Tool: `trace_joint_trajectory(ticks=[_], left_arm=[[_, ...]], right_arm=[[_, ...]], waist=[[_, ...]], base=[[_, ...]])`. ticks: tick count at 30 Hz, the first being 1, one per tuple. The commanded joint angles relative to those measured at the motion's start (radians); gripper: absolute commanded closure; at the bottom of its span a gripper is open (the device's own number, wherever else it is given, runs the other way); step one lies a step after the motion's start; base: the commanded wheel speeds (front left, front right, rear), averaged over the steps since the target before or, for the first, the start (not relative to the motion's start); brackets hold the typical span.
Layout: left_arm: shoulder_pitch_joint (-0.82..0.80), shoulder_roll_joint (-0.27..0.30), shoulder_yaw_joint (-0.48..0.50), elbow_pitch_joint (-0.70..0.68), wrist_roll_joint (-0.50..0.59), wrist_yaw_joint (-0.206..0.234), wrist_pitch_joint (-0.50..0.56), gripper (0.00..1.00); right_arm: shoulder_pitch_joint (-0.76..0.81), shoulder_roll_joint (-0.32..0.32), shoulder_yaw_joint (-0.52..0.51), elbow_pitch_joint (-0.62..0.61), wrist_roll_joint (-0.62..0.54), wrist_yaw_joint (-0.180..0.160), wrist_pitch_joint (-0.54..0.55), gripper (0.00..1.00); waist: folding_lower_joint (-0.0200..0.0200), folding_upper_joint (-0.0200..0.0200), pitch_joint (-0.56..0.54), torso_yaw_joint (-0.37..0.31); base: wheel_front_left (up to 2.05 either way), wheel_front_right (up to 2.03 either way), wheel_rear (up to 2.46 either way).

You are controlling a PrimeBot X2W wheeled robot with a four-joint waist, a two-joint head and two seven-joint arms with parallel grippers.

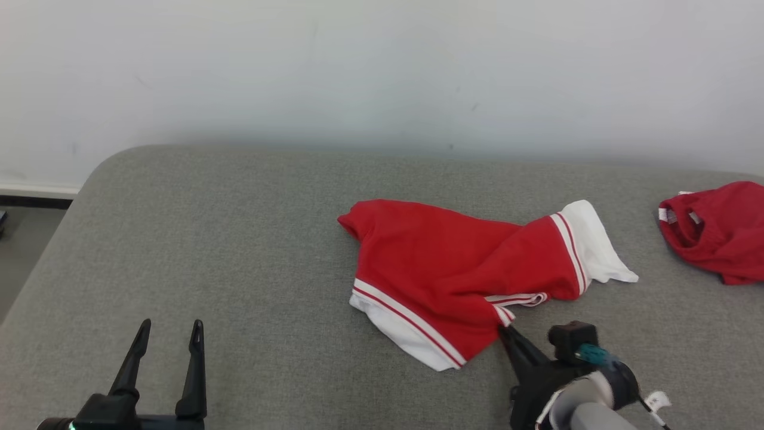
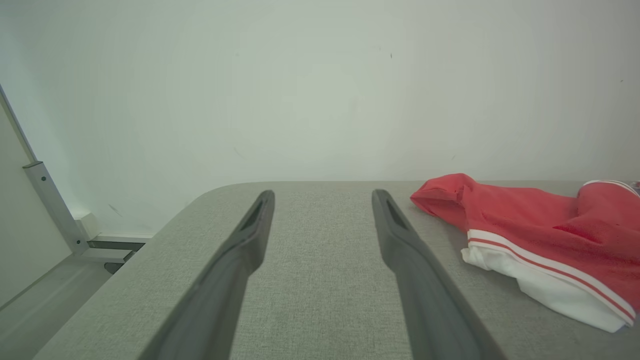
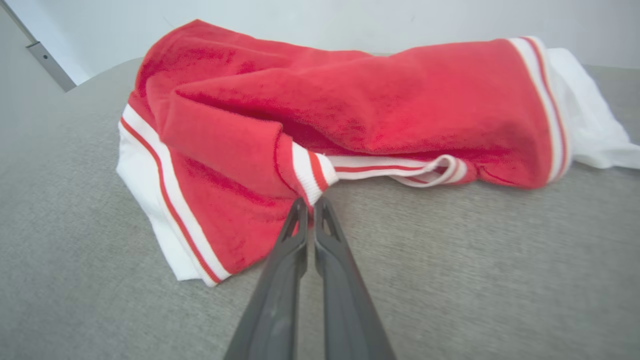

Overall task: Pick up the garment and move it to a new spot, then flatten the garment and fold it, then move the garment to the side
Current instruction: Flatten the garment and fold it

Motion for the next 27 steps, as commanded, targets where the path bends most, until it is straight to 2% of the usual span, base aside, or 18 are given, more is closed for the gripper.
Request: trace_joint_trajectory(ticks=[1,7,13,17,21,23,27], left_arm=[[0.024,-0.001,0.009,-0.004,0.009,0.000,-0.003,0.00],[0.059,-0.019,0.024,-0.016,0.013,-0.001,-0.003,0.00],[0.074,-0.032,0.023,-0.021,0.016,-0.001,-0.003,0.00],[0.071,-0.031,0.012,-0.017,0.016,-0.001,-0.003,0.00],[0.073,-0.026,0.011,-0.016,0.010,-0.001,-0.003,0.00],[0.082,-0.023,0.014,-0.015,0.009,-0.001,-0.003,0.00],[0.089,-0.020,0.020,-0.013,0.009,-0.001,-0.003,0.00]], right_arm=[[0.045,-0.038,-0.036,-0.045,-0.021,-0.002,-0.004,1.00],[0.176,-0.175,-0.171,-0.176,-0.062,-0.002,-0.004,1.00],[0.254,-0.285,-0.281,-0.218,-0.063,-0.002,0.002,1.00],[0.278,-0.302,-0.356,-0.225,-0.075,-0.002,0.017,1.00],[0.297,-0.289,-0.405,-0.240,-0.100,-0.002,0.031,1.00],[0.300,-0.275,-0.418,-0.259,-0.117,-0.002,0.029,0.00],[0.302,-0.266,-0.459,-0.303,-0.153,-0.002,0.016,0.00]], waist=[[0.0000,-0.0001,-0.030,-0.041],[0.0000,-0.0001,-0.057,-0.089],[0.0000,-0.0001,-0.064,-0.113],[0.0000,-0.0001,-0.067,-0.113],[0.0000,-0.0001,-0.072,-0.114],[0.0000,-0.0001,-0.076,-0.118],[0.0000,-0.0001,-0.082,-0.125]], base=[[0.00,0.00,0.00],[0.00,0.00,0.00],[0.00,0.00,0.00],[0.00,0.00,0.00],[0.00,0.00,0.00],[0.00,0.00,0.00],[0.00,0.00,0.00]])
